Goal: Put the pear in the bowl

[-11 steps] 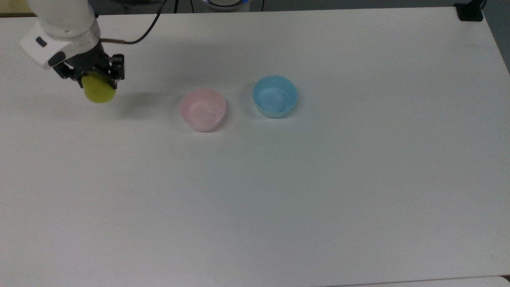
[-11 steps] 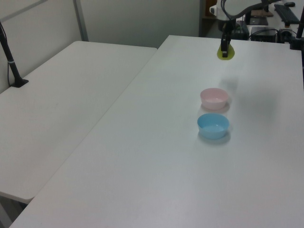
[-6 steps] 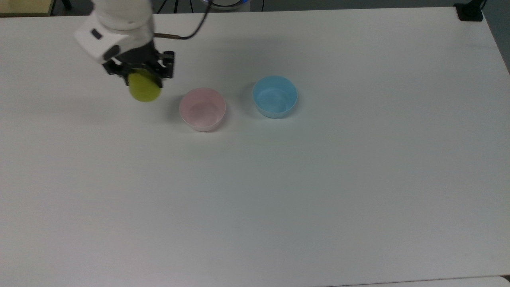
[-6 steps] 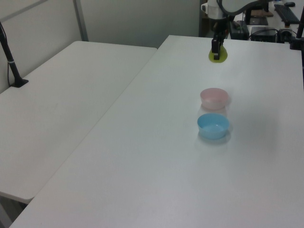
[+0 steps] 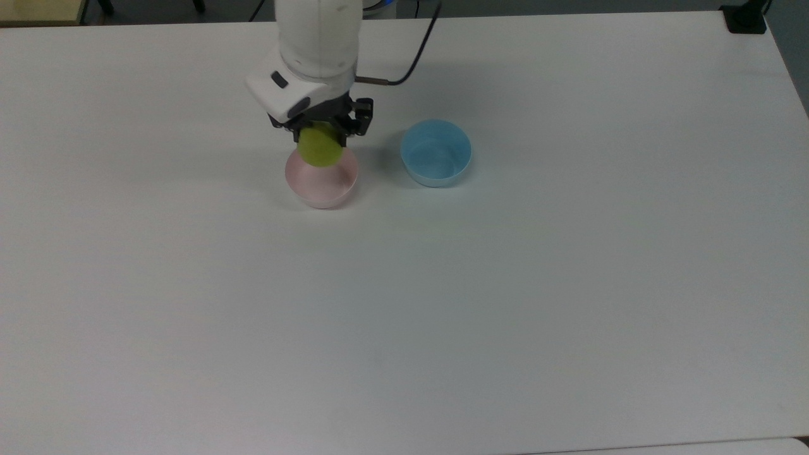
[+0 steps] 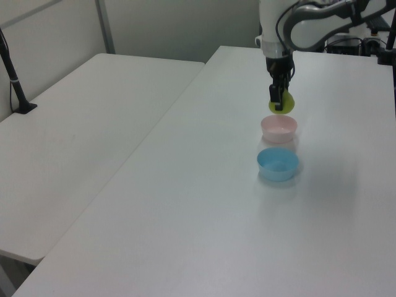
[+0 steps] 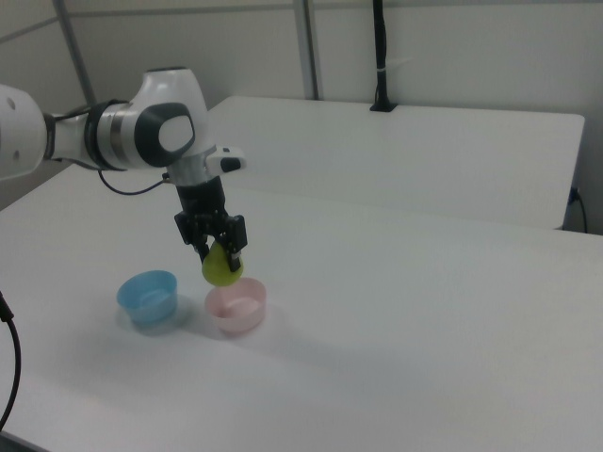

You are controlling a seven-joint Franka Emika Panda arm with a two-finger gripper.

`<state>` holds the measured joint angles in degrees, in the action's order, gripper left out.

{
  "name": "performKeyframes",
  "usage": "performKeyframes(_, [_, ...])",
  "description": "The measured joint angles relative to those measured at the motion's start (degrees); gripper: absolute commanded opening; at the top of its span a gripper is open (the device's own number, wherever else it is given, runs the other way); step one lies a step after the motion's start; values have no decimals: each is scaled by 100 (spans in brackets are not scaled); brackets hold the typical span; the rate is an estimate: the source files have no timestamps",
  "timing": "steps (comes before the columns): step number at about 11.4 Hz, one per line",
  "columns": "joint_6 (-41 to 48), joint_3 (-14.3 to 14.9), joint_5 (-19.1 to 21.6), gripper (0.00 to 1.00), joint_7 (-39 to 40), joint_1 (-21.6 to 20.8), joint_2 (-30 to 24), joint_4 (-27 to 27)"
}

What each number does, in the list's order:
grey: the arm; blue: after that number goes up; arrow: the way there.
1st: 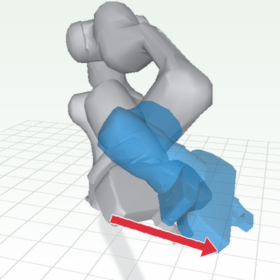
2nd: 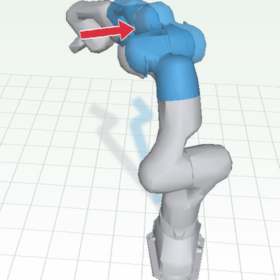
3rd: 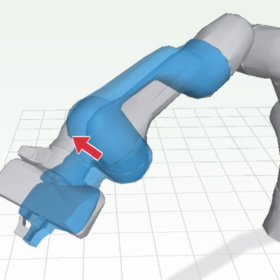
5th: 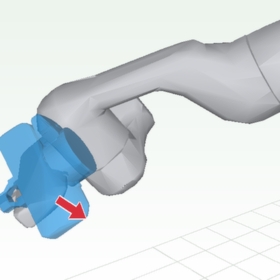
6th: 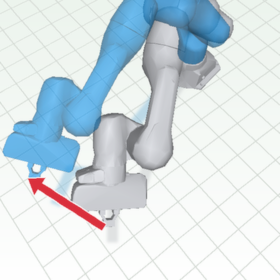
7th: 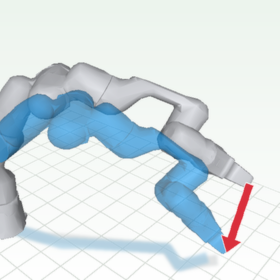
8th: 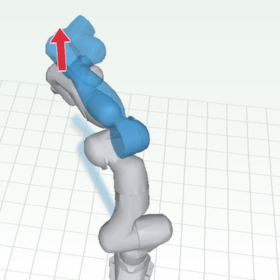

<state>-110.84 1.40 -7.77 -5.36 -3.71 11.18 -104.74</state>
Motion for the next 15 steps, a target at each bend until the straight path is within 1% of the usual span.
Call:
performKeyframes(3, [-810,8,0,39,-77,-62,26,-595])
performKeyframes(5, [-1203,28,0,39,-79,-48,52,-778])
performKeyframes(7, [-1382,41,0,41,-79,-13,155,-830])
performKeyframes(8, [-1440,43,0,46,-79,-13,227,-831])
performKeyframes(9, [-1513,43,0,61,-79,-13,299,-831])
performKeyframes(10, [-1556,43,0,70,-79,-12,360,-831])
performKeyframes(11, [-1577,48,0,80,-79,-12,415,-830])
performKeyframes(12, [-1580,54,0,99,-82,-12,419,-817])
performKeyframes(15, [-1580,90,0,100,-89,65,416,-807])
